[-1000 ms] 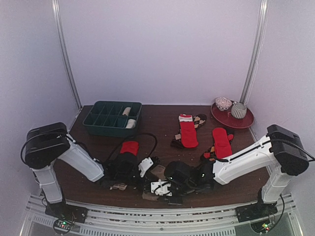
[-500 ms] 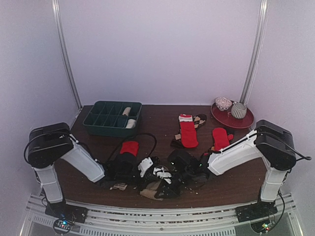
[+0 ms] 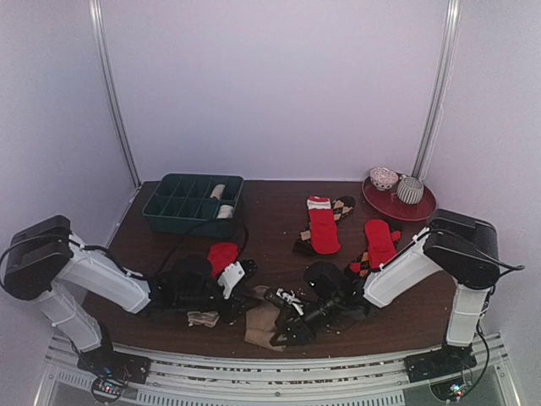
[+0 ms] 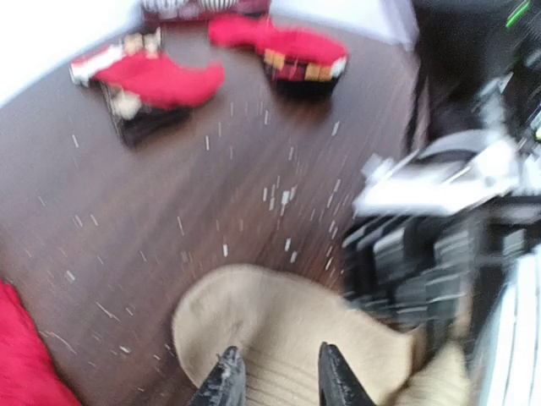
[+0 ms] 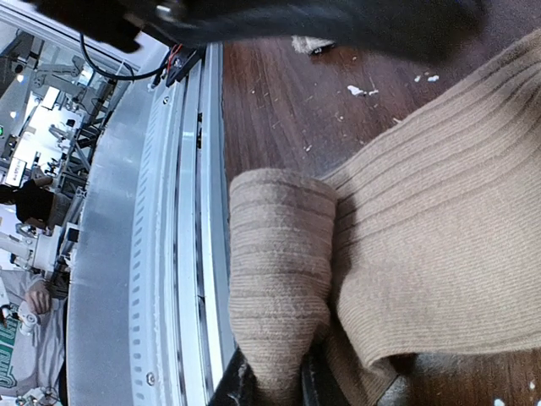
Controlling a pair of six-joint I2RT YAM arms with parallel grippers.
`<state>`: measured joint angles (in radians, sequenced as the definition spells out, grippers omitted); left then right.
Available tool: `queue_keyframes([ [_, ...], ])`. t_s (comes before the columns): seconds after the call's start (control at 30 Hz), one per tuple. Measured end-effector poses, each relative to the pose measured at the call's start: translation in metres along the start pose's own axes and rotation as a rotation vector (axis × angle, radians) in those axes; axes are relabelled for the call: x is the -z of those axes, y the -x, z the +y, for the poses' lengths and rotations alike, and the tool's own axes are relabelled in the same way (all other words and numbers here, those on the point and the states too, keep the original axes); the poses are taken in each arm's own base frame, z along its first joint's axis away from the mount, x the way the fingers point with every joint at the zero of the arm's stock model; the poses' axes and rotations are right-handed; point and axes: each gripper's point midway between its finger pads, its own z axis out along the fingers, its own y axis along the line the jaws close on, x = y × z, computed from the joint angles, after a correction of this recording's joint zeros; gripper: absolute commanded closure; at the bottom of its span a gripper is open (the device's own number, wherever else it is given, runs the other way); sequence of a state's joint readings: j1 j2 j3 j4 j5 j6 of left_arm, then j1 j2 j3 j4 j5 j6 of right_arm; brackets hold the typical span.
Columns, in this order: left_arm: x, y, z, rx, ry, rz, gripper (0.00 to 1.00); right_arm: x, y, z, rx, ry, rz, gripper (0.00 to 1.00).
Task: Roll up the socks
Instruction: Roll a pair of socks at the center of the board.
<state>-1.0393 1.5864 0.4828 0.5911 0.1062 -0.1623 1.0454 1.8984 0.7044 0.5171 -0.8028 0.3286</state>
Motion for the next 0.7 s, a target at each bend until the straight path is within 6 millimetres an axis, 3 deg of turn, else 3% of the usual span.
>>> queue_keyframes([
  [0.1, 0.016, 0.023, -0.003, -0.009, -0.006, -0.078, 0.64, 0.0, 0.0, -0.001, -0.025, 0.018, 0.004, 0.9],
  [0.2, 0.024, 0.029, -0.01, -0.023, -0.024, -0.111, 0.56, -0.001, 0.0, -0.001, -0.04, 0.018, 0.014, 0.9],
  [0.37, 0.029, -0.001, -0.045, -0.084, -0.123, -0.064, 0.43, -0.002, 0.0, -0.003, -0.071, 0.014, 0.032, 0.89],
  [0.5, 0.031, -0.022, -0.076, -0.152, -0.214, -0.044, 0.39, -0.002, 0.0, -0.004, -0.084, 0.013, 0.04, 0.9],
  [0.7, 0.031, -0.034, -0.086, -0.178, -0.261, -0.048, 0.39, -0.002, 0.001, -0.004, -0.103, 0.006, 0.062, 0.9],
])
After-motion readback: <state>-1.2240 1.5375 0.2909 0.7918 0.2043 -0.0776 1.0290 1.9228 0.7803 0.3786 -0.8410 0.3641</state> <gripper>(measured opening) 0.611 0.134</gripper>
